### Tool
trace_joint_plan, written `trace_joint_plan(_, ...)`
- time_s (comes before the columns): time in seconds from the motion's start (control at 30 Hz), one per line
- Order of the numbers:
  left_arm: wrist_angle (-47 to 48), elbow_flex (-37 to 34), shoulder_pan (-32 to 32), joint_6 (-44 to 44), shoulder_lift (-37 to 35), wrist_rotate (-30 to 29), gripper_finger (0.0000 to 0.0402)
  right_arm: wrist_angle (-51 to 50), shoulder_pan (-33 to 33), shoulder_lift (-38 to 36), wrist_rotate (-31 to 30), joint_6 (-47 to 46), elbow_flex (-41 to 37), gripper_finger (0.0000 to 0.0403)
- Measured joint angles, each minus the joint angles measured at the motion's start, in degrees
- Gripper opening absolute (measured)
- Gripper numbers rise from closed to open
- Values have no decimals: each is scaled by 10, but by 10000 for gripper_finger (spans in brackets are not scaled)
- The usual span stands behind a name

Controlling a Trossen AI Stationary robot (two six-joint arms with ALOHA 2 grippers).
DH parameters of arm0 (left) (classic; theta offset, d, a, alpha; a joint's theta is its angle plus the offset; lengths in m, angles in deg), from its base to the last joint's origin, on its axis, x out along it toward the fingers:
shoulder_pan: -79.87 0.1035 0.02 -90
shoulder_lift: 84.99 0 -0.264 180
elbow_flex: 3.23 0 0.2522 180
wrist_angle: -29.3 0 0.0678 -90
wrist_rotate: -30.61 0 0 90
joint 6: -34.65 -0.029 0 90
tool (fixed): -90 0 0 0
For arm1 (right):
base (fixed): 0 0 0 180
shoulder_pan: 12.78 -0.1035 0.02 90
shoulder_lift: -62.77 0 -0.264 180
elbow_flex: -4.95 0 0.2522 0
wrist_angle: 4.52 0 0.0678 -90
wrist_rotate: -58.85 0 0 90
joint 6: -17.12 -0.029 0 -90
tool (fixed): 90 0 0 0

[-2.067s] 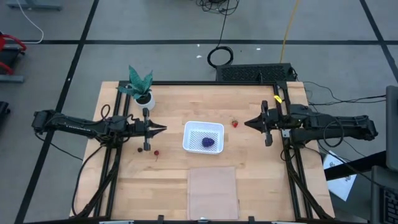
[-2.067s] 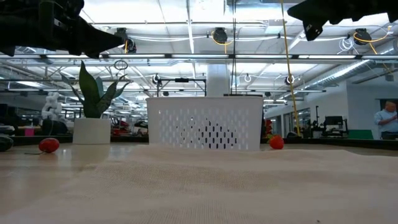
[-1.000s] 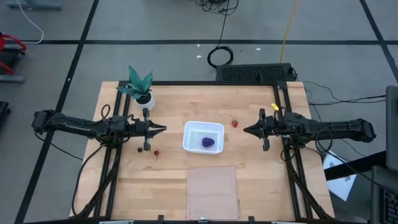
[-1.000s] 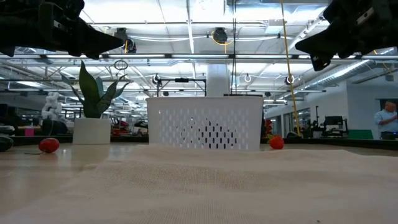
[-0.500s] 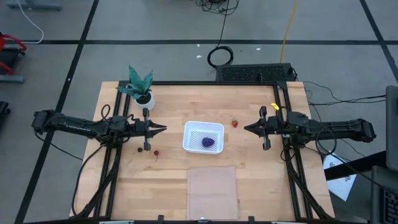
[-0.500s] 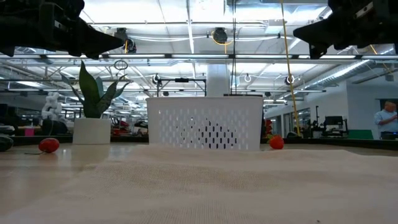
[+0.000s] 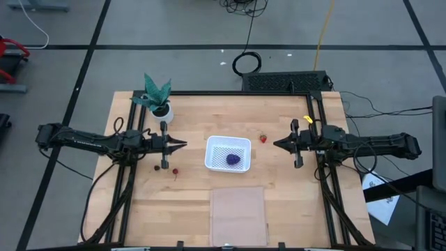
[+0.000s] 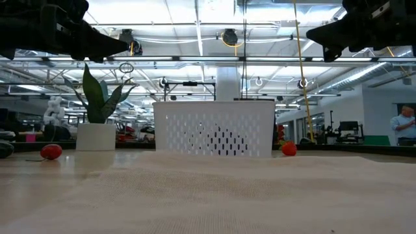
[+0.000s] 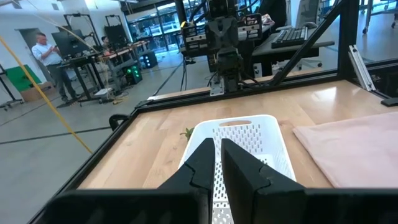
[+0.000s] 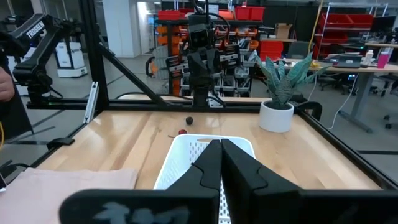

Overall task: Pick and placing Produce into tupperware
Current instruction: Put the red cherry into the white bin

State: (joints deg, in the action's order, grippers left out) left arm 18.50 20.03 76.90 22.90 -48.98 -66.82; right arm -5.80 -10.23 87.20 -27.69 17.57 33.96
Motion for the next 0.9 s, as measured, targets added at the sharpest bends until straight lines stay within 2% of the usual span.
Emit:
trace_joint_plan(0.27,0,0,-10,-18,-1,53,33,-5,0,0,0,0,0,0)
trace_joint_plan(0.33,-1,0,-14,-17,-1,47,33,-5,0,0,0,0,0,0)
trace_joint_plan(0.43,20,14,-17,8,-1,1,33,-5,0,0,0,0,0,0)
trace_joint_plan(0.57,120,62,-17,35,-6,-27,33,-5,0,0,0,0,0,0)
trace_joint_plan(0.77,336,162,-21,106,-6,-51,33,-5,0,0,0,0,0,0)
trace_joint_plan(0.9,396,192,-32,147,-6,-39,33,-5,0,0,0,0,0,0)
